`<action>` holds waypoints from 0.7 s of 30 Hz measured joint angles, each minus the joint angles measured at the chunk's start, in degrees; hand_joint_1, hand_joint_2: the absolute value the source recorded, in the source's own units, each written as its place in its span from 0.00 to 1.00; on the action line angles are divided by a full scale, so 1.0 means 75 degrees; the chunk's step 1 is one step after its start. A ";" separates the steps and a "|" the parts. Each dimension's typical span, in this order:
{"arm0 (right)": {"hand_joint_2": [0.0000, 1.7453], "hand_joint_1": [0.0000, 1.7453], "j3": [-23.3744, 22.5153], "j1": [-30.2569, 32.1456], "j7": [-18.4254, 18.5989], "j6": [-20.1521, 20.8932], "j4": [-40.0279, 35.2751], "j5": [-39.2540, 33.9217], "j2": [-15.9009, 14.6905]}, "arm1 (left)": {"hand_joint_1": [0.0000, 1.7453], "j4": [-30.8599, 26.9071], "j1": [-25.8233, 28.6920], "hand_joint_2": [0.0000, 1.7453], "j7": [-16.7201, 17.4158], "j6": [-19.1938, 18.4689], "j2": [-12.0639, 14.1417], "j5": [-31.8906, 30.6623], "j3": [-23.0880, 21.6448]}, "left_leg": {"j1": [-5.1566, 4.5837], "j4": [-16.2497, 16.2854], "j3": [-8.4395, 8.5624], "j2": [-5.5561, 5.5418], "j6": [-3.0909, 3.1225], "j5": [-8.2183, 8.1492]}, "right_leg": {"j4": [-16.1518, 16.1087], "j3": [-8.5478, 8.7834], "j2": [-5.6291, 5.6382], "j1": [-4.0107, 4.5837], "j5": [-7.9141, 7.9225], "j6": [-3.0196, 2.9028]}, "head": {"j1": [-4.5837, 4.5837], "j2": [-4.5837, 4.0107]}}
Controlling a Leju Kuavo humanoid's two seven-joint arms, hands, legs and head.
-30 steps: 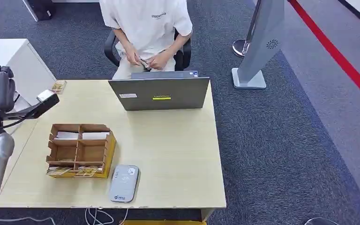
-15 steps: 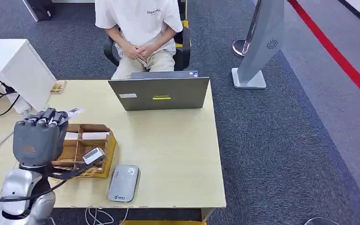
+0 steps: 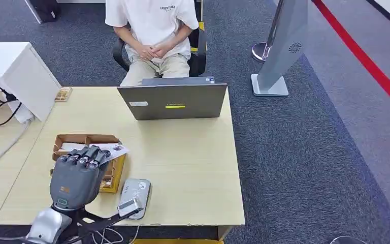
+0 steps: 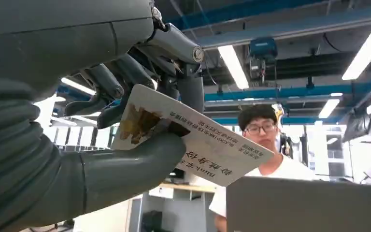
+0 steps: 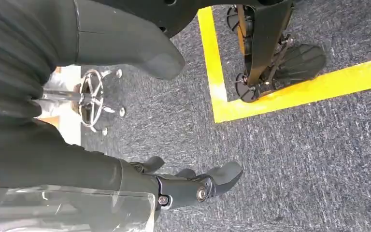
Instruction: Pass the card to the sensor for recognition and then transmit it.
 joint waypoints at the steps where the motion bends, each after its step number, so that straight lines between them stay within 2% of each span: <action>1: 1.00 0.00 -0.0017 0.0000 -0.0017 0.0000 0.0000 0.0009 0.0006 | 1.00 0.0006 0.0041 1.00 -0.0003 -0.0043 -0.0012 0.0000 -0.0055 | 0.0000 0.0000 0.0000 0.0000 0.0000 0.0000 | 0.0000 0.0000 0.0000 0.0000 0.0000 0.0000 | -0.0003 0.0000; 8: 1.00 0.00 -0.0073 0.0000 -0.0067 0.0009 0.0000 0.0064 0.0017 | 1.00 0.0207 0.0229 1.00 0.0006 -0.0134 -0.0143 0.0000 -0.0344 | 0.0000 0.0000 -0.0001 -0.0001 0.0000 0.0000 | 0.0000 0.0002 -0.0002 -0.0001 0.0000 0.0000 | 0.0000 0.0000; 21: 1.00 0.00 -0.0154 0.0000 -0.0067 0.0009 -0.0003 0.0172 0.0017 | 1.00 0.0624 0.0481 1.00 0.0160 -0.0274 -0.0344 0.0047 -0.0352 | 0.0000 0.0000 -0.0002 -0.0003 0.0000 0.0000 | 0.0000 0.0001 -0.0003 0.0000 0.0000 0.0000 | 0.0000 0.0000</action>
